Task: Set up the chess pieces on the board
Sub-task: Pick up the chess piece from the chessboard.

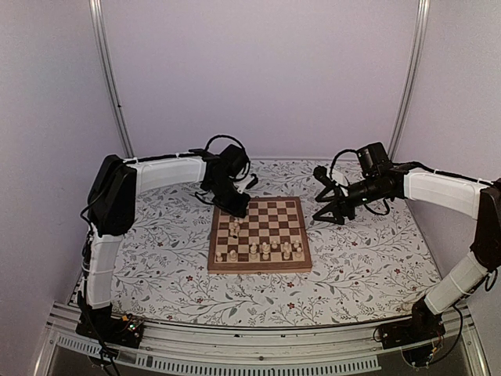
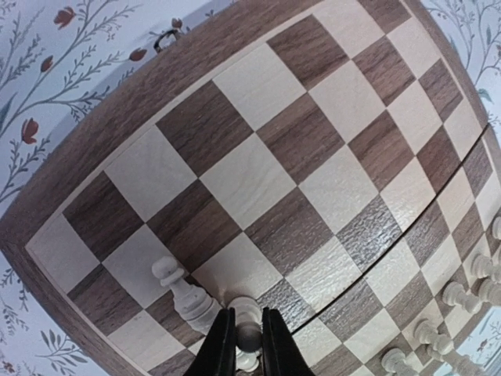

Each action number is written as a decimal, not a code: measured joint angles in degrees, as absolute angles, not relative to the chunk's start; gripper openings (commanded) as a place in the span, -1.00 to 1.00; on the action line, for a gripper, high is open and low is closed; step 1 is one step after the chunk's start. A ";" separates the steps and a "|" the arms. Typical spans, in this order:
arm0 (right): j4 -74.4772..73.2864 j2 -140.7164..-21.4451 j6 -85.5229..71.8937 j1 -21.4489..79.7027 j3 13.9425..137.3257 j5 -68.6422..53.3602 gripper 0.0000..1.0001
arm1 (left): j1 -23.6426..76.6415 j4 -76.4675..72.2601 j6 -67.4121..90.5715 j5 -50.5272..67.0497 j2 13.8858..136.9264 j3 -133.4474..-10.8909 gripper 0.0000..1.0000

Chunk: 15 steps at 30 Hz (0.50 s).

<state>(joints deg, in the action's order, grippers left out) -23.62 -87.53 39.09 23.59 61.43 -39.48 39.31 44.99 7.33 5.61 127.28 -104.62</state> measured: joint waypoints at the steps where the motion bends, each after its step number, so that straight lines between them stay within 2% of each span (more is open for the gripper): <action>1: -23.62 -87.53 39.09 23.59 61.43 -39.48 0.41 | 39.33 45.06 7.20 5.63 127.28 -104.79 -0.81; 5: -23.62 -87.53 39.11 23.59 61.43 -39.48 0.41 | 39.51 45.25 7.05 5.78 127.28 -105.30 -0.87; 15: -23.62 -87.77 39.44 23.59 61.43 -39.51 0.41 | 40.36 45.39 7.14 7.94 124.40 -104.99 -0.86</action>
<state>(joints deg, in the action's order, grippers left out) -23.62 -87.77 39.44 23.59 61.43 -39.51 40.36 45.39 7.14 7.94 124.40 -104.99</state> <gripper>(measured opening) 0.704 0.091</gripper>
